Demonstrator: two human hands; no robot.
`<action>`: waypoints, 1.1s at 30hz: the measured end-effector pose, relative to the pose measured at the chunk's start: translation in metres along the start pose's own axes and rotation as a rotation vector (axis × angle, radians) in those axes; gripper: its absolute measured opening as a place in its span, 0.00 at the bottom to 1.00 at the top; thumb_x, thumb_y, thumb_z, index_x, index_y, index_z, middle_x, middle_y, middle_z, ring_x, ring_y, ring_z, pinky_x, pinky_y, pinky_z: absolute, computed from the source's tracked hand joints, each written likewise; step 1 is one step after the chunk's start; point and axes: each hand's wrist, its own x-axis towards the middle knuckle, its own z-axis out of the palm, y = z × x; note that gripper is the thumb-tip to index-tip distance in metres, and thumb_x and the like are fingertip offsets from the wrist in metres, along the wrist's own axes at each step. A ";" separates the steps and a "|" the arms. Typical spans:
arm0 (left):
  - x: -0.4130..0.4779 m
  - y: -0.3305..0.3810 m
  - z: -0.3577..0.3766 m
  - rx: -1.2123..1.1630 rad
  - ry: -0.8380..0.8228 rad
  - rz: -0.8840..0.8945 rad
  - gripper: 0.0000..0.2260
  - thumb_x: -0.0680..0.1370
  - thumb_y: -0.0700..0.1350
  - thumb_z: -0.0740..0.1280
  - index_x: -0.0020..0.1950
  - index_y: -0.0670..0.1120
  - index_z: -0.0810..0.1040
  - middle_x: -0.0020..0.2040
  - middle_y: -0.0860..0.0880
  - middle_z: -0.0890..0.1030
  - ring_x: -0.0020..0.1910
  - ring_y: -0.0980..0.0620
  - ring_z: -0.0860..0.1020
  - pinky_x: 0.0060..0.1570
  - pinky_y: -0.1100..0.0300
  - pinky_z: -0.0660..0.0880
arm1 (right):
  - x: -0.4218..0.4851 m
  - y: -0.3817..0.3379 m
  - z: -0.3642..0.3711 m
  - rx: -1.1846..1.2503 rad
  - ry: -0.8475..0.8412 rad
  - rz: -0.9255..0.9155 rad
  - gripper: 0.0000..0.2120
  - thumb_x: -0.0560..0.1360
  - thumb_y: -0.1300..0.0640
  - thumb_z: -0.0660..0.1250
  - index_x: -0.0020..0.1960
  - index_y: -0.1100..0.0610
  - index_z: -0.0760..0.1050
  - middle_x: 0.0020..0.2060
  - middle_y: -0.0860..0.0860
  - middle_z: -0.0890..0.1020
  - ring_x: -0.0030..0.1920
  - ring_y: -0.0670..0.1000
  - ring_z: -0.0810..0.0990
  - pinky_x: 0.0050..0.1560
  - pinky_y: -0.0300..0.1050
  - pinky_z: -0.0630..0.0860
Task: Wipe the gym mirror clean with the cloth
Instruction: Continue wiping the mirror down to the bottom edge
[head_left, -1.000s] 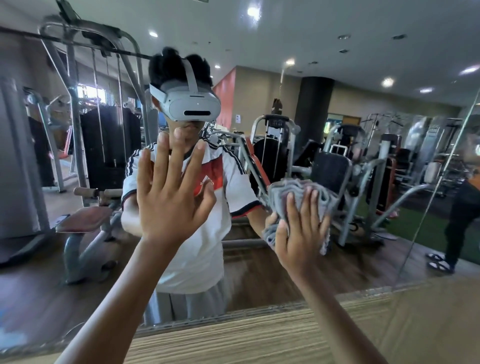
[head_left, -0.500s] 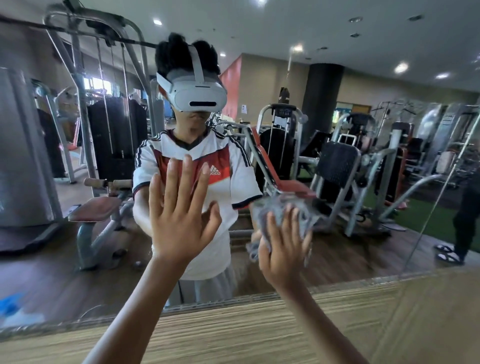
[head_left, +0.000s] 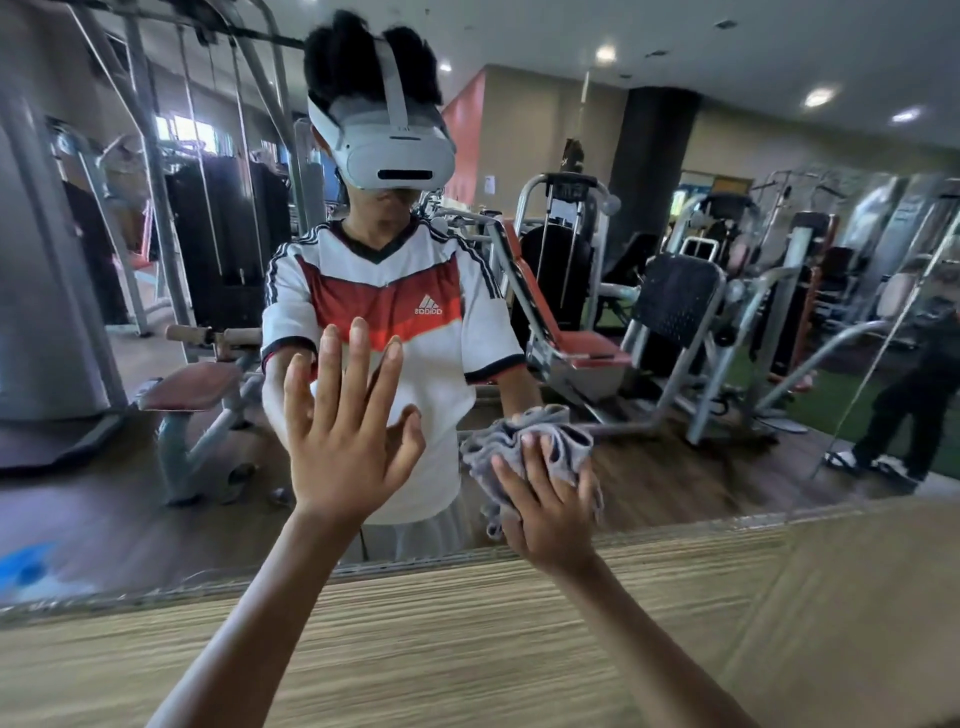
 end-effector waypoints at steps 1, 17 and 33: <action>0.000 0.000 0.000 -0.004 0.001 0.001 0.29 0.80 0.54 0.61 0.79 0.43 0.65 0.78 0.38 0.64 0.80 0.39 0.58 0.77 0.40 0.53 | -0.021 0.017 -0.001 -0.029 -0.062 -0.106 0.24 0.85 0.46 0.45 0.80 0.46 0.55 0.81 0.50 0.52 0.79 0.51 0.56 0.74 0.60 0.53; 0.000 0.003 -0.002 -0.003 -0.004 0.008 0.29 0.80 0.54 0.61 0.79 0.43 0.65 0.78 0.37 0.63 0.80 0.39 0.57 0.76 0.38 0.54 | -0.055 0.023 0.001 0.051 -0.021 0.285 0.25 0.85 0.46 0.46 0.80 0.49 0.55 0.81 0.51 0.49 0.80 0.54 0.50 0.67 0.64 0.63; -0.002 0.005 0.000 0.022 0.008 0.005 0.31 0.78 0.53 0.63 0.79 0.43 0.64 0.77 0.36 0.65 0.80 0.38 0.57 0.76 0.38 0.55 | 0.001 0.046 -0.013 0.010 0.104 0.294 0.24 0.83 0.46 0.49 0.79 0.47 0.58 0.80 0.52 0.54 0.79 0.56 0.55 0.71 0.67 0.58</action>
